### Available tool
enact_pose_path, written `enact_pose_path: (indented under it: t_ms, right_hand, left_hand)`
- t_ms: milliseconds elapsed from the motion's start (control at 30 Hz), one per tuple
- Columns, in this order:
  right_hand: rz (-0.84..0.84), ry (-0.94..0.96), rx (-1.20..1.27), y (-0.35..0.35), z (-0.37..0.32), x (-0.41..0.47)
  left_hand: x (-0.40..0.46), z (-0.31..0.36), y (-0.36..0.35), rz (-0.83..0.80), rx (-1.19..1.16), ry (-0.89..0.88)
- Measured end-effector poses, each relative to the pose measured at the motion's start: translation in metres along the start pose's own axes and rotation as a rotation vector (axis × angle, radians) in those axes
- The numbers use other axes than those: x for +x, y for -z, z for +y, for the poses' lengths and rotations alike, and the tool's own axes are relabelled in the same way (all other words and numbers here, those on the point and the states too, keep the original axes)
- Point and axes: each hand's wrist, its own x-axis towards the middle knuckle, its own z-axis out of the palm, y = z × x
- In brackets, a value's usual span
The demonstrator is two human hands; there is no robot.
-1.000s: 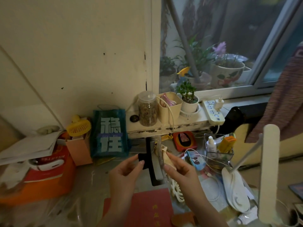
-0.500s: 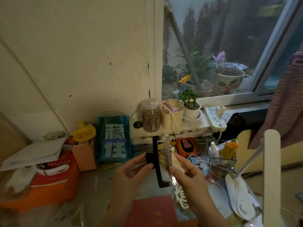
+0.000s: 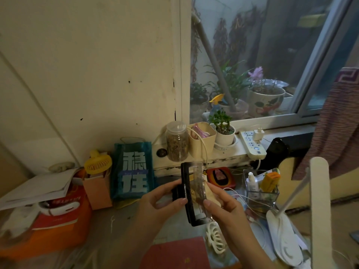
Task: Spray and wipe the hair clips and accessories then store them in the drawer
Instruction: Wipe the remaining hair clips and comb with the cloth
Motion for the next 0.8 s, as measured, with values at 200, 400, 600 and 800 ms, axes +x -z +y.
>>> enact_pose_path:
  t_ms: [200, 400, 600, 800]
  right_hand:
    - [0.013, 0.023, -0.029, 0.004, 0.000, -0.004]
    - [0.039, 0.059, -0.197, 0.004, -0.002, -0.016]
    - [-0.002, 0.032, -0.305, 0.013, 0.004, -0.027]
    - [0.047, 0.121, -0.389, 0.020, -0.015, -0.015]
  left_hand:
    - [0.000, -0.001, -0.006, -0.005, -0.043, 0.016]
    - [0.001, -0.003, -0.005, 0.048, -0.160, 0.046]
    - [0.002, -0.004, 0.002, 0.079, -0.198, 0.051]
    - [-0.001, -0.005, 0.005, 0.078, -0.138, 0.076]
